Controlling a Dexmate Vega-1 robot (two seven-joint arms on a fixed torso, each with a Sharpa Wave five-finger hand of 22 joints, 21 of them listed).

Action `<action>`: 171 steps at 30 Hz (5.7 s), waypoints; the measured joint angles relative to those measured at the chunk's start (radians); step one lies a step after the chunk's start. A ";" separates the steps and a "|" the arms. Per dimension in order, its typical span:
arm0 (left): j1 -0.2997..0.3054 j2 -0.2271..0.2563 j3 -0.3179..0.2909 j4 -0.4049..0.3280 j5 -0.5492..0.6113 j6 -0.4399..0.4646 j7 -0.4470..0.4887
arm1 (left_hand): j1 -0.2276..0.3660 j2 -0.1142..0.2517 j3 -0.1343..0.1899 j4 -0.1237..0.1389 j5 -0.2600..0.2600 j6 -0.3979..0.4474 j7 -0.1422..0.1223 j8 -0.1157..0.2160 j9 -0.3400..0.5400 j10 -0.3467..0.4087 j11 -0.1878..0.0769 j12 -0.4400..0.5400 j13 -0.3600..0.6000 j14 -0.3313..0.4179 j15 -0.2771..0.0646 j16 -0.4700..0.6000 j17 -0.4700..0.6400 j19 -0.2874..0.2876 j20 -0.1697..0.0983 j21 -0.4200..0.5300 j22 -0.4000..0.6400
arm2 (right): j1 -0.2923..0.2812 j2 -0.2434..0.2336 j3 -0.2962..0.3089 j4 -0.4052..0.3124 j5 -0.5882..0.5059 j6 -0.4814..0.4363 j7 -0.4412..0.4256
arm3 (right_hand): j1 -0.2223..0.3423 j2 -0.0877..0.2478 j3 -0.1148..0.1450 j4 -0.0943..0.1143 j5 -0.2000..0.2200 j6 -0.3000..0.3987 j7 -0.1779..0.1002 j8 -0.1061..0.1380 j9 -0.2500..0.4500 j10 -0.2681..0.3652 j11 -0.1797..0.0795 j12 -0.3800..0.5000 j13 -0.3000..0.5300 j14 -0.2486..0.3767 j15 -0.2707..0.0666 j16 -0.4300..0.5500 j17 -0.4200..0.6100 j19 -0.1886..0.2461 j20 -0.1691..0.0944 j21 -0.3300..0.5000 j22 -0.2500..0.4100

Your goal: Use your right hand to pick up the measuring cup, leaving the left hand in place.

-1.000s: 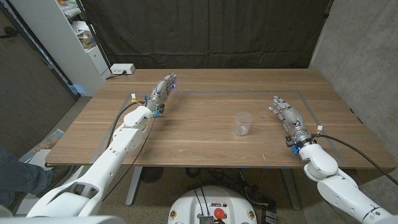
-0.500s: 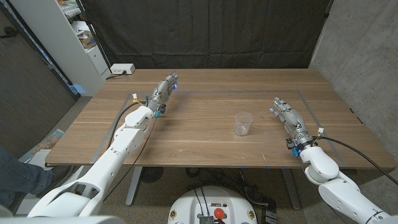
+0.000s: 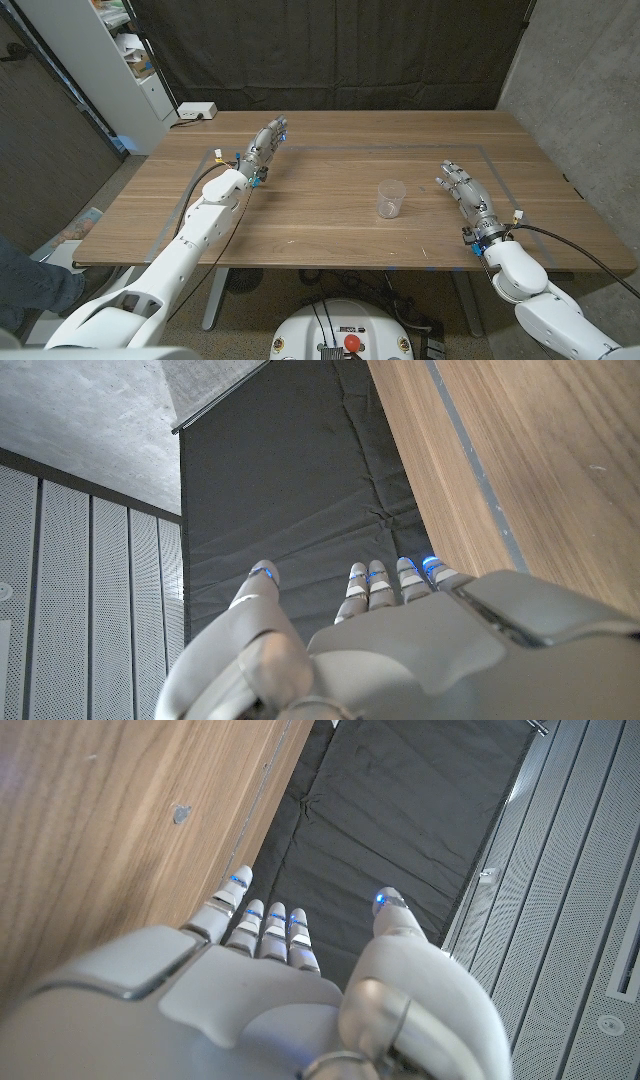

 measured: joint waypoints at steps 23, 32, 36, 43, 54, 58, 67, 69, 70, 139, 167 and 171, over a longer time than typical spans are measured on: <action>-0.008 -0.003 0.007 -0.007 0.005 0.001 0.005 | 0.000 0.000 -0.003 -0.003 0.000 0.000 0.000 0.000 0.000 0.000 0.000 0.000 0.000 0.000 0.000 0.000 0.000 0.000 0.000 0.000 0.000 | -0.046 -0.002 0.012 -0.005 -0.028 0.026 -0.009 | 0.024 -0.024 -0.007 -0.007 0.009 -0.031 -0.041 -0.007 0.000 0.002 -0.009 0.000 0.000 0.006 -0.006 -0.005 -0.005 0.000 0.000 0.000 0.000; -0.012 -0.004 0.011 -0.009 0.008 0.005 0.006 | 0.000 0.000 -0.003 -0.003 0.000 0.000 0.000 0.000 0.000 0.000 0.000 0.000 0.000 0.000 0.000 0.000 0.000 -0.004 0.004 0.000 0.000 | -0.068 -0.013 0.017 -0.019 -0.063 0.022 -0.028 | 0.034 -0.051 -0.015 -0.015 0.019 -0.050 -0.072 -0.013 0.000 -0.011 -0.022 0.000 0.000 0.002 -0.002 -0.009 -0.005 -0.007 0.007 0.000 0.000; -0.012 -0.004 0.012 -0.010 0.008 0.006 0.006 | 0.000 0.000 -0.003 -0.003 0.000 0.000 0.000 0.000 0.000 0.000 0.000 0.000 0.000 0.000 0.000 0.000 0.000 -0.006 0.006 0.000 0.000 | -0.075 -0.019 0.017 -0.025 -0.078 0.012 -0.032 | 0.040 -0.068 -0.017 -0.017 0.032 -0.063 -0.085 -0.016 0.000 -0.024 -0.027 -0.002 0.000 -0.010 -0.001 -0.012 -0.005 -0.018 0.018 0.000 0.000; -0.012 -0.004 0.012 -0.011 0.009 0.007 0.006 | 0.000 0.000 0.001 -0.007 0.000 0.000 0.000 0.000 0.000 0.000 0.000 0.000 0.000 0.000 0.000 0.000 0.000 -0.006 0.006 0.000 0.005 | -0.091 -0.051 0.019 -0.045 -0.106 -0.013 -0.031 | 0.054 -0.096 -0.023 -0.023 0.055 -0.088 -0.102 -0.016 0.000 -0.051 -0.032 -0.008 0.000 -0.031 0.002 -0.018 -0.005 -0.044 0.028 0.000 0.000; -0.017 -0.004 0.013 -0.006 0.009 0.007 0.003 | 0.000 0.000 -0.002 -0.010 0.000 0.000 0.000 0.000 0.000 0.000 0.000 0.000 0.000 0.000 0.000 0.000 0.000 -0.005 0.005 0.000 0.005 | -0.109 -0.080 0.021 -0.072 -0.150 -0.042 -0.041 | 0.080 -0.122 -0.030 -0.022 0.083 -0.137 -0.104 -0.024 0.000 -0.094 -0.039 -0.013 0.000 -0.056 0.009 -0.019 -0.005 -0.065 0.043 0.000 0.000; -0.020 -0.005 0.015 -0.003 0.009 0.007 0.000 | 0.000 0.000 -0.002 -0.010 0.000 0.000 0.000 0.000 0.000 0.000 0.000 0.000 0.000 0.000 0.000 0.000 0.000 -0.005 0.005 0.000 0.005 | -0.114 -0.085 0.022 -0.079 -0.169 -0.049 -0.052 | 0.093 -0.135 -0.035 -0.020 0.104 -0.177 -0.105 -0.024 0.000 -0.127 -0.036 -0.013 0.000 -0.064 0.018 -0.019 -0.003 -0.065 0.044 0.000 0.000; -0.025 -0.005 0.016 -0.002 0.011 0.007 -0.003 | -0.004 0.004 -0.002 -0.010 0.000 0.005 0.006 0.000 0.000 0.000 0.000 0.000 0.000 0.000 0.000 0.000 0.000 -0.005 0.005 0.000 0.005 | -0.121 -0.089 0.022 -0.094 -0.222 -0.070 -0.083 | 0.119 -0.161 -0.036 -0.020 0.144 -0.254 -0.100 -0.028 0.000 -0.183 -0.036 -0.013 0.000 -0.086 0.029 -0.019 -0.002 -0.079 0.057 0.000 0.000; -0.025 -0.005 0.016 -0.002 0.011 0.007 -0.003 | -0.005 0.005 -0.002 -0.010 0.000 0.005 0.006 0.000 0.000 0.000 0.000 0.000 0.000 0.000 0.000 0.000 0.000 -0.005 0.005 0.000 0.005 | -0.123 -0.091 0.022 -0.100 -0.241 -0.079 -0.094 | 0.122 -0.165 -0.036 -0.020 0.147 -0.265 -0.098 -0.027 0.005 -0.187 -0.035 -0.013 0.000 -0.091 0.024 -0.019 -0.002 -0.082 0.061 0.000 0.000; -0.026 -0.005 0.016 -0.002 0.011 0.007 -0.004 | -0.005 0.005 -0.002 -0.010 0.000 0.005 0.006 0.000 0.000 0.000 0.000 0.000 0.000 0.000 0.000 0.000 0.000 -0.005 0.005 0.000 0.005 | -0.124 -0.091 0.021 -0.105 -0.249 -0.083 -0.099 | 0.124 -0.167 -0.041 -0.019 0.150 -0.271 -0.097 -0.027 0.005 -0.192 -0.034 -0.013 0.000 -0.094 0.026 -0.019 -0.002 -0.082 0.061 0.000 0.000; -0.062 -0.008 0.028 0.018 0.024 0.022 -0.020 | -0.005 0.005 -0.006 -0.014 -0.007 0.016 0.005 0.000 0.000 0.006 -0.006 0.000 0.000 0.000 0.000 0.000 0.000 -0.011 0.011 0.000 0.005 | -0.065 -0.054 -0.122 -0.115 -0.509 -0.202 -0.251 | 0.157 -0.188 -0.115 0.004 0.237 -0.312 -0.048 -0.023 0.010 -0.277 0.038 -0.015 0.010 -0.212 0.088 -0.027 0.002 -0.114 0.086 0.008 0.000; -0.077 -0.002 0.026 0.028 0.030 0.037 -0.027 | -0.009 0.009 -0.006 -0.014 -0.007 0.025 0.004 0.000 0.000 0.006 -0.006 0.000 0.000 0.000 0.000 0.000 0.000 -0.011 0.011 0.000 0.005 | 0.023 -0.008 -0.194 -0.032 -0.543 -0.156 -0.271 | 0.179 -0.179 -0.123 0.004 0.251 -0.312 -0.048 -0.023 0.010 -0.273 0.052 -0.008 0.010 -0.212 0.088 -0.023 0.002 -0.094 0.091 0.008 0.000; -0.077 -0.002 0.026 0.028 0.031 0.038 -0.029 | -0.009 0.009 -0.006 -0.014 -0.007 0.025 0.004 0.000 0.000 0.006 -0.006 0.000 0.000 0.000 0.000 0.000 0.000 -0.011 0.011 0.000 0.005 | 0.031 -0.006 -0.201 -0.028 -0.543 -0.156 -0.271 | 0.184 -0.174 -0.123 0.004 0.251 -0.312 -0.048 -0.023 0.010 -0.273 0.052 -0.008 0.010 -0.212 0.088 -0.023 0.002 -0.094 0.091 0.008 0.000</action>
